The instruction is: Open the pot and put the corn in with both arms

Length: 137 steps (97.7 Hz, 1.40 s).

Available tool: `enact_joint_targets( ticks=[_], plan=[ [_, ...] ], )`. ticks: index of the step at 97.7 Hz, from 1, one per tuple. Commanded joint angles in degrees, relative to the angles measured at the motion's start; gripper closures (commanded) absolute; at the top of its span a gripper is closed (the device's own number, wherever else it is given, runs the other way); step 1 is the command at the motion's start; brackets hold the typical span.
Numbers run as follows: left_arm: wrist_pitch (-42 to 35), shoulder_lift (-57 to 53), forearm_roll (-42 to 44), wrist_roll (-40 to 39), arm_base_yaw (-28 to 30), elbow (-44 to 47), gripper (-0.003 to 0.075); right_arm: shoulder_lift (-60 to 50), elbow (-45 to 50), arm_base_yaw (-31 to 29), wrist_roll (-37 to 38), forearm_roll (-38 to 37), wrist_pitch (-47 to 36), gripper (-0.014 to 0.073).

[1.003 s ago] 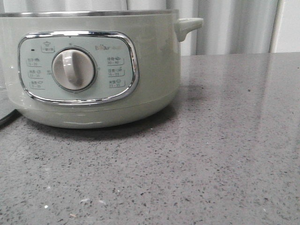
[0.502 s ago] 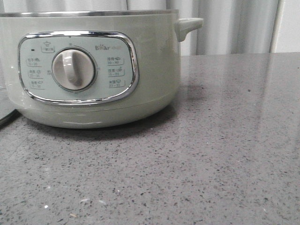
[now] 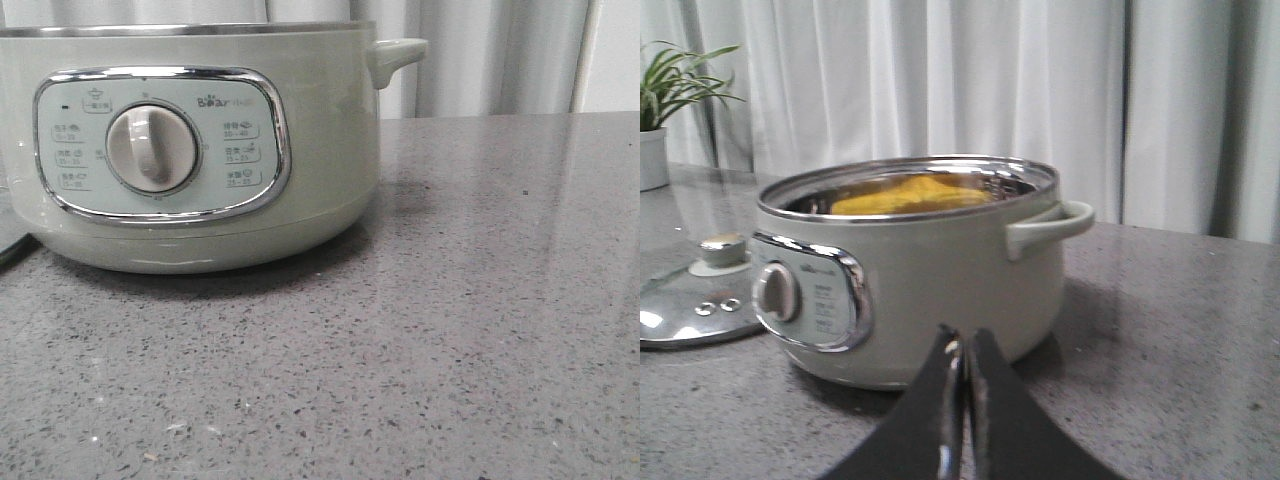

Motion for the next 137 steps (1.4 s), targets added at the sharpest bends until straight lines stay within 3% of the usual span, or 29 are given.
enact_joint_targets(
  ticks=[1, 18, 35, 48, 86, 103, 137],
  plan=[
    [-2.2, -2.0, -0.5, 0.0, 0.1, 0.4, 0.0741, 0.3, 0.0, -2.4, -0.1, -0.4, -5.4, 0.0667],
    [-2.2, -2.0, -0.5, 0.0, 0.1, 0.4, 0.0741, 0.3, 6.9, -10.0, -0.1, -0.5, -16.3, 0.0667],
    [-2.3, -2.0, -0.5, 0.0, 0.1, 0.4, 0.0741, -0.8, 6.6, -17.2, 0.6, -2.1, -14.2, 0.0667],
    [-2.3, -2.0, -0.5, 0.0, 0.1, 0.4, 0.0741, -3.1, 6.6, -22.5, 6.5, -7.6, -12.8, 0.0667],
    [-2.3, -2.0, -0.5, 0.0, 0.1, 0.4, 0.0741, -12.1, 6.6, -36.3, 9.4, -10.3, 3.1, 0.0667],
    [-2.3, -2.0, -0.5, 0.0, 0.1, 0.4, 0.0741, -14.0, 6.7, -39.0, 5.5, -4.2, 12.7, 0.0667],
    [-2.4, -2.0, -0.5, 0.0, 0.1, 0.4, 0.0741, -17.3, 6.7, -39.2, 3.2, -6.0, 27.0, 0.0667]
  ],
)
